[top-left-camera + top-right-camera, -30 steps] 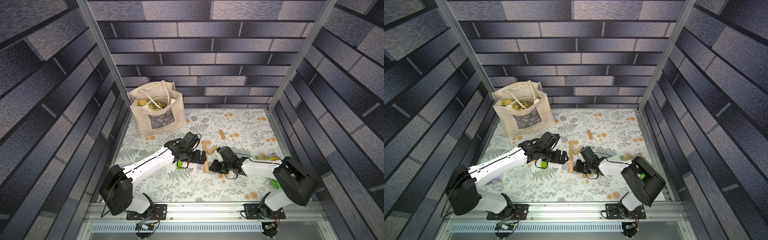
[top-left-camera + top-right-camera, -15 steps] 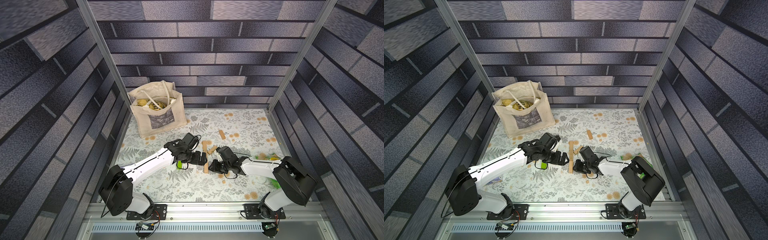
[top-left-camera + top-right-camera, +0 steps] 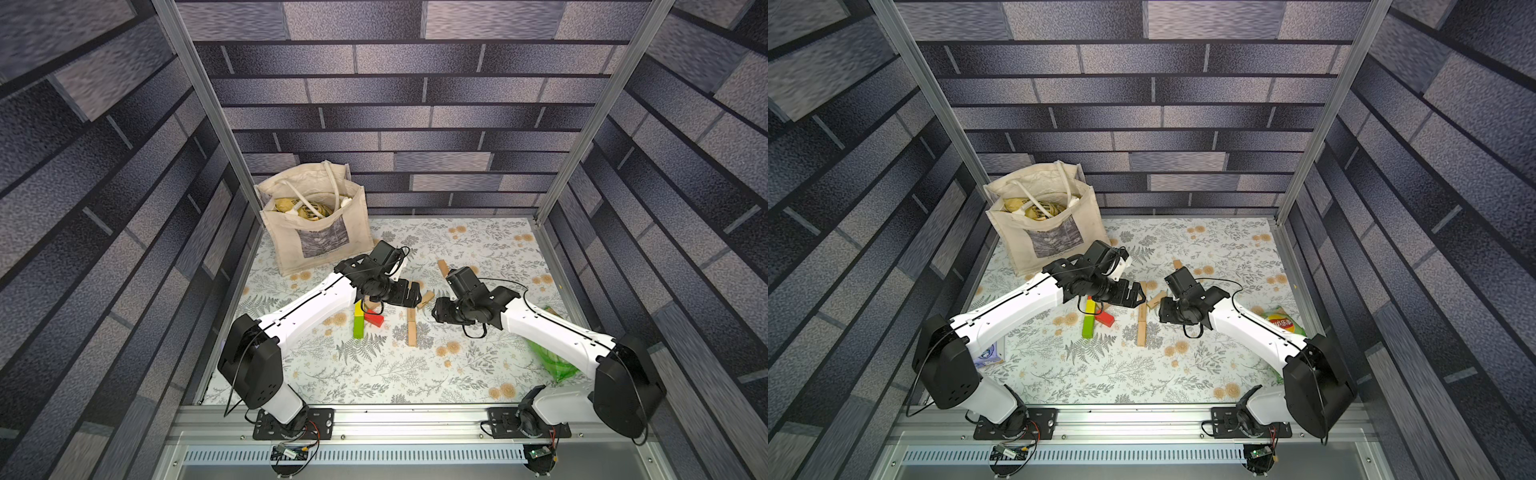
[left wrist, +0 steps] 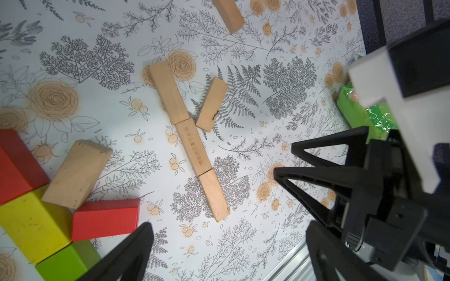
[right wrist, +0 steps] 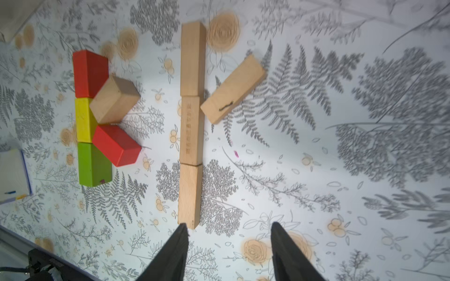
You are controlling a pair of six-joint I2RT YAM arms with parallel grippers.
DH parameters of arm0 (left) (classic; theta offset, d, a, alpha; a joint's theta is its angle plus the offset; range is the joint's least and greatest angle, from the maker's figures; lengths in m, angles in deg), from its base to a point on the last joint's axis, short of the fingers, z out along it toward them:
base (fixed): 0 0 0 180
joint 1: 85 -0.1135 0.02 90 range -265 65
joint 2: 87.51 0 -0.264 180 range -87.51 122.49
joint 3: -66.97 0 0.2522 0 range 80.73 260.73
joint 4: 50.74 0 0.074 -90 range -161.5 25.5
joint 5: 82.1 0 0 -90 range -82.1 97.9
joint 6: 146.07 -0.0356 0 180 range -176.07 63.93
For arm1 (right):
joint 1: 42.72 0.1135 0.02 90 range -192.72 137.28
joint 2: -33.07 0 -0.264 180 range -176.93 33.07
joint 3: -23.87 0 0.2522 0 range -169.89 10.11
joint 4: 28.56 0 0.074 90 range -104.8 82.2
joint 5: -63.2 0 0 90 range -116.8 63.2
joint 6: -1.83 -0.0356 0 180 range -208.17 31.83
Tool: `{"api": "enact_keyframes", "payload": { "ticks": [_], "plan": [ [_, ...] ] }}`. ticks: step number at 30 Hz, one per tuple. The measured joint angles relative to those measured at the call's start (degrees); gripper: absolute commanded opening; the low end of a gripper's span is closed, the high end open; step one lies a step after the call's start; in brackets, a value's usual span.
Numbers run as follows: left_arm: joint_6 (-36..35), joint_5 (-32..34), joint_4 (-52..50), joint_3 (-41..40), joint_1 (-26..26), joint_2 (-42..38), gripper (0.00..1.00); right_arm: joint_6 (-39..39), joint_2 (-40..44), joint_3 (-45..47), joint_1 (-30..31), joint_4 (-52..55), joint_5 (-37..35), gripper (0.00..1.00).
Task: Assemble the letter k with building blocks
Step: Adjust the building block at the center of the board, then pick up the building block from the center of the board.
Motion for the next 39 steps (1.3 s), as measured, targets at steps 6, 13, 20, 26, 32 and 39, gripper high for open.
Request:
{"api": "enact_keyframes", "payload": {
  "ticks": [6, 13, 20, 26, 32, 39],
  "plan": [
    [-8.68, 0.28, -2.8, 10.62, -0.87, 10.4, 0.99, 4.52, -7.37, -4.76, -14.95, -0.2, 3.93, 0.69],
    [-11.45, 2.58, -4.22, 22.99, -0.96, 23.56, 1.0, 8.87, -17.92, -11.98, -17.57, -0.85, 8.7, 0.72],
    [-6.21, -0.37, -1.4, 17.75, -5.86, 20.96, 1.0, 16.02, -33.38, -31.26, -17.57, 0.74, 9.6, 0.65],
    [-3.76, -6.62, 0.63, 8.44, -11.56, 11.91, 1.0, 20.61, -42.25, -41.83, -17.57, 4.98, 7.96, 0.56],
    [-4.15, -8.37, 0.59, 8.41, -10.43, 8.94, 1.0, 22.45, -46.66, -43.47, -17.57, 7.8, 7.43, 0.54],
    [-4.17, -8.76, 0.44, 7.41, -10.88, 8.85, 1.0, 23.67, -47.67, -43.47, -17.57, 8.72, 6.97, 0.44]
  ]
}}
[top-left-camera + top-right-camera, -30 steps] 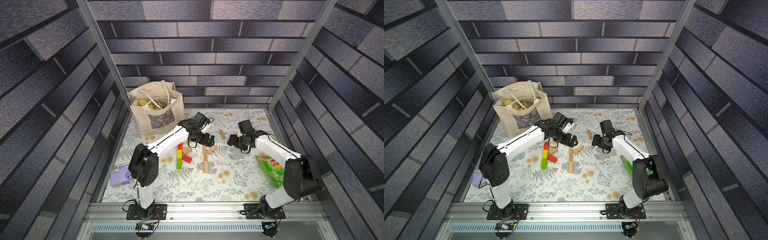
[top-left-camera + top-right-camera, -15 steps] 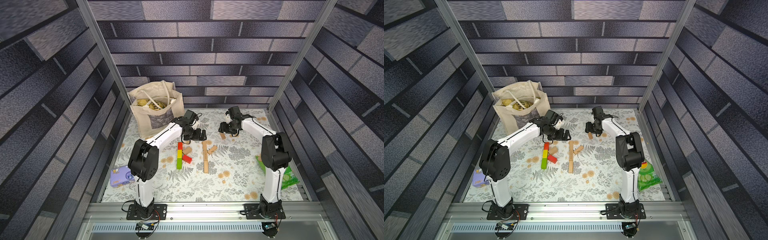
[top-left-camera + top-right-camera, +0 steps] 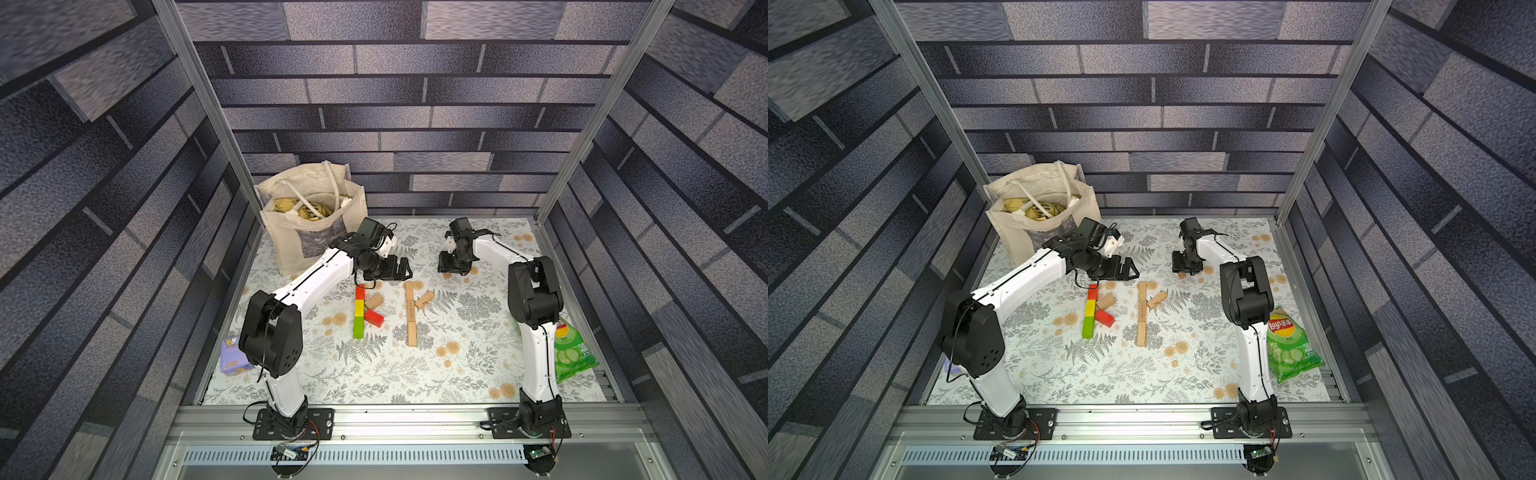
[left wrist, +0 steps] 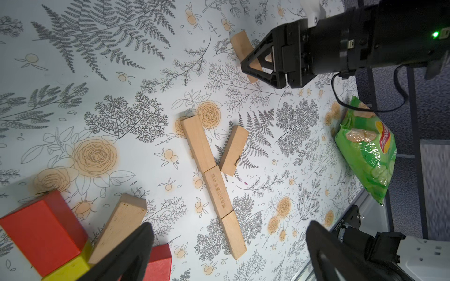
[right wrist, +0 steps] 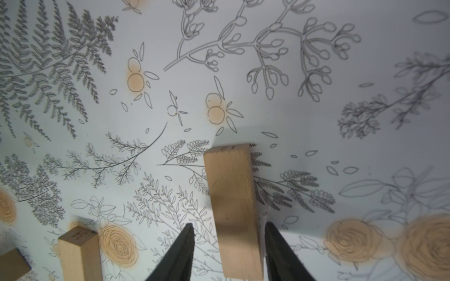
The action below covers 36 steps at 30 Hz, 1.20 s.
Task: Assemble the letter k with building blocks
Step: Pick up the building block from the center of the board.
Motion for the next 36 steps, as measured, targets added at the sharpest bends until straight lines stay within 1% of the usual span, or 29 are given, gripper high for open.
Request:
{"api": "enact_keyframes", "payload": {
  "ticks": [4, 12, 15, 18, 25, 28, 31, 34, 36],
  "plan": [
    [0.02, 0.0, 0.13, -1.73, -0.13, -0.02, 1.0, 0.72, -0.52, -0.07, 0.0, 0.17, -0.15, 0.32],
    [0.07, 0.04, 1.36, -4.59, -0.33, -0.79, 1.0, 1.81, -0.59, -0.33, -0.11, 1.05, -1.81, 0.0],
    [0.07, 0.04, 1.66, -5.14, -0.33, -1.88, 1.0, 1.99, -0.39, -0.15, -0.04, 1.11, -2.97, 0.0],
    [0.07, 0.0, 2.21, -6.19, -0.33, -3.65, 1.0, 2.03, 1.07, 2.03, -0.11, 1.03, -4.42, 0.0],
    [0.09, -0.46, 4.22, -9.27, -0.33, -5.35, 1.0, 2.25, 8.09, 9.75, -0.11, 2.99, -6.84, 0.0],
    [0.09, -1.07, 4.35, -10.14, -0.31, -5.49, 1.0, 2.6, 14.58, 13.6, -0.11, 3.52, -6.12, 0.0],
    [0.04, -2.23, 4.42, -11.06, -0.33, -6.71, 1.0, 3.04, 21.84, 16.87, 0.02, 3.89, -3.67, 0.0],
    [-0.17, -4.98, 4.04, -11.47, -0.33, -7.89, 1.0, 3.26, 27.41, 20.85, 1.22, 4.24, -1.55, 0.0],
    [-0.9, -6.51, 3.17, -11.43, -0.33, -8.15, 1.0, 3.17, 29.81, 24.44, 3.3, 4.66, -1.55, 0.0]
  ]
}}
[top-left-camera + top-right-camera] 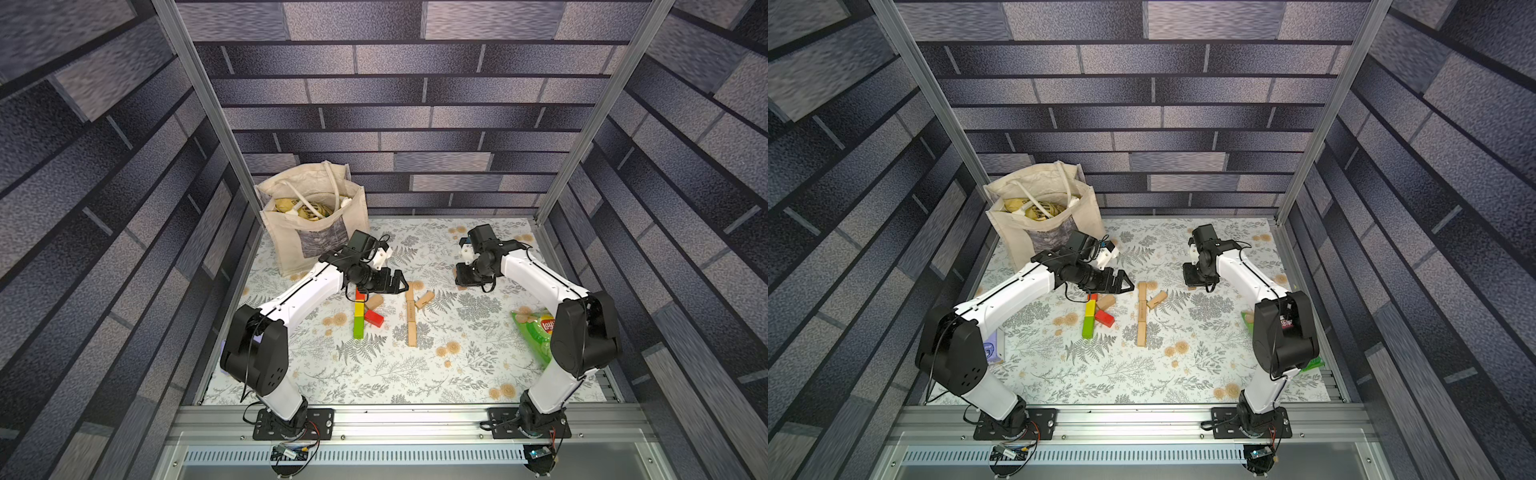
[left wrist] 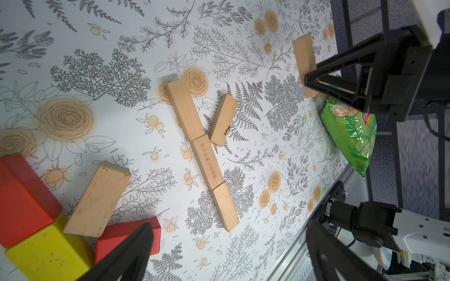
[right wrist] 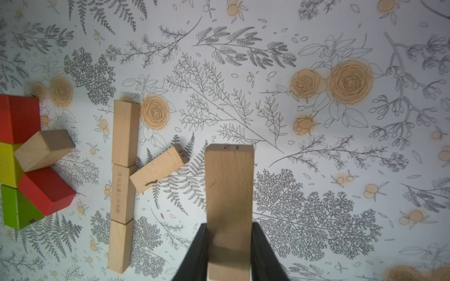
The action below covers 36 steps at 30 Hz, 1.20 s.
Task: Assemble the letter k with building blocks
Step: Pick up the building block from the center of the board, then assemble the building block at the center of the board.
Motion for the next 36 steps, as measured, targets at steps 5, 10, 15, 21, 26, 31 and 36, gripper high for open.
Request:
{"api": "enact_keyframes", "payload": {
  "ticks": [5, 10, 15, 21, 26, 31, 36],
  "plan": [
    [-0.42, -0.79, -2.58, -0.35, 0.0, -1.05, 1.0, -1.64, 3.48, 10.29, 8.13, 1.09, 0.42, 0.0],
    [-0.11, -0.09, -2.73, -3.28, 0.0, -5.2, 1.0, -2.05, 5.25, 15.32, 10.97, 1.79, 0.81, 0.0],
    [0.9, 0.98, -2.51, -6.25, 0.0, -7.98, 1.0, -1.14, 4.31, 15.78, 12.48, 1.79, 0.66, 0.0],
    [1.42, 2.14, -2.58, -7.69, 0.0, -8.37, 1.0, 0.52, 1.36, 15.8, 15.32, 0.28, -0.13, 0.0],
    [1.4, 2.27, -2.56, -7.69, 0.0, -8.37, 1.0, 2.23, 1.22, 15.8, 15.98, -2.34, -0.72, 0.0],
    [1.4, 2.27, -2.56, -7.69, -0.31, -8.37, 1.0, 4.55, -1.38, 15.02, 16.31, -4.28, -0.83, 0.0],
    [1.4, 2.21, -2.34, -7.69, -0.59, -8.35, 1.0, 5.97, -3.85, 12.24, 16.85, -5.01, -1.62, 0.0]
  ]
}}
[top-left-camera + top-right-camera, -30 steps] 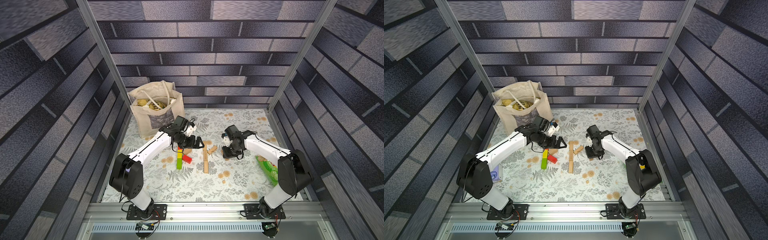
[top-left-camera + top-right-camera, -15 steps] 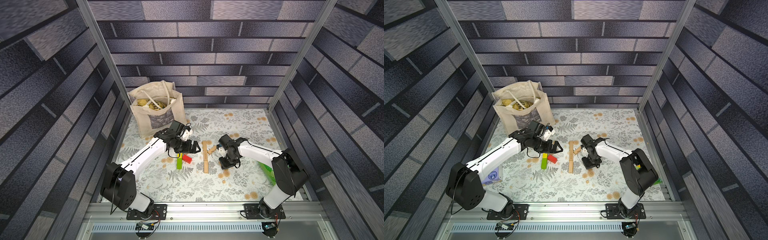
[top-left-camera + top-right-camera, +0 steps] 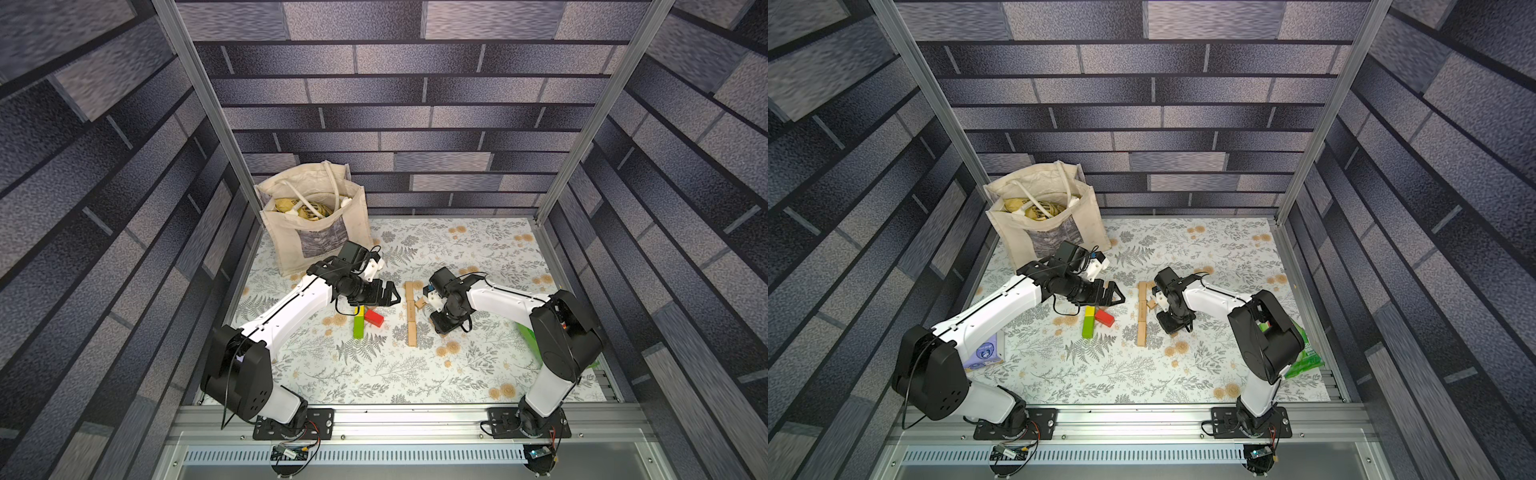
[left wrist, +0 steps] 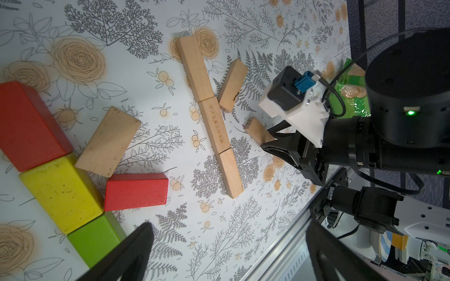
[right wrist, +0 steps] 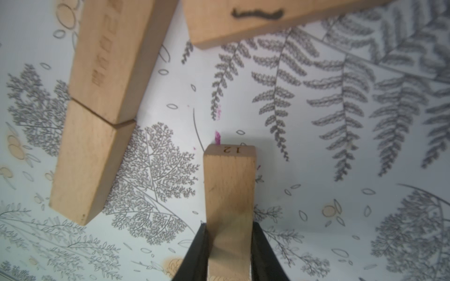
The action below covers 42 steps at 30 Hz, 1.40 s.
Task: Assemble the letter k with building blocks
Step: Assemble the building block at the center of the board.
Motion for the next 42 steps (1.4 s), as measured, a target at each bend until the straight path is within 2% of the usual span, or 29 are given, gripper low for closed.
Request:
{"api": "enact_keyframes", "payload": {
  "ticks": [15, 17, 19, 21, 23, 28, 31, 35, 42],
  "plan": [
    [-1.38, -3.39, 0.87, 0.0, -4.72, 2.05, 1.0, 4.04, -2.89, -3.41, 1.42, -0.2, -0.81, 0.02],
    [-1.6, -3.65, 0.87, 0.0, -5.22, 2.12, 1.0, 4.33, -2.95, -3.43, 1.42, -0.17, -0.85, 0.09],
    [-1.62, -3.69, 0.87, 0.0, -5.51, 2.16, 1.0, 4.42, -3.15, -3.63, 1.42, 0.04, -0.87, 0.21],
    [-1.62, -4.02, 0.9, 0.0, -5.53, 2.23, 1.0, 4.39, -3.15, -3.65, 1.46, 0.04, -1.27, 0.38],
    [-1.64, -4.57, 0.9, 0.0, -5.53, 2.29, 1.0, 4.17, -3.13, -3.54, 1.46, -0.02, -1.84, 0.48],
    [-1.79, -5.42, 0.9, 0.0, -5.53, 2.82, 1.0, 2.32, -0.44, -1.33, 1.46, -0.22, -3.48, 0.59],
    [-1.84, -6.01, 0.9, 0.0, -5.53, 3.04, 1.0, 0.96, 1.53, -0.22, 1.46, -0.28, -4.24, 0.6],
    [-1.99, -6.25, 0.9, 0.0, -5.53, 3.32, 1.0, -0.48, 3.28, 2.62, 1.46, -0.33, -4.28, 0.48],
    [-2.01, -6.25, 0.9, 0.0, -5.53, 3.74, 1.0, -1.07, 3.3, 3.43, 1.46, -0.44, -4.24, 0.49]
  ]
}}
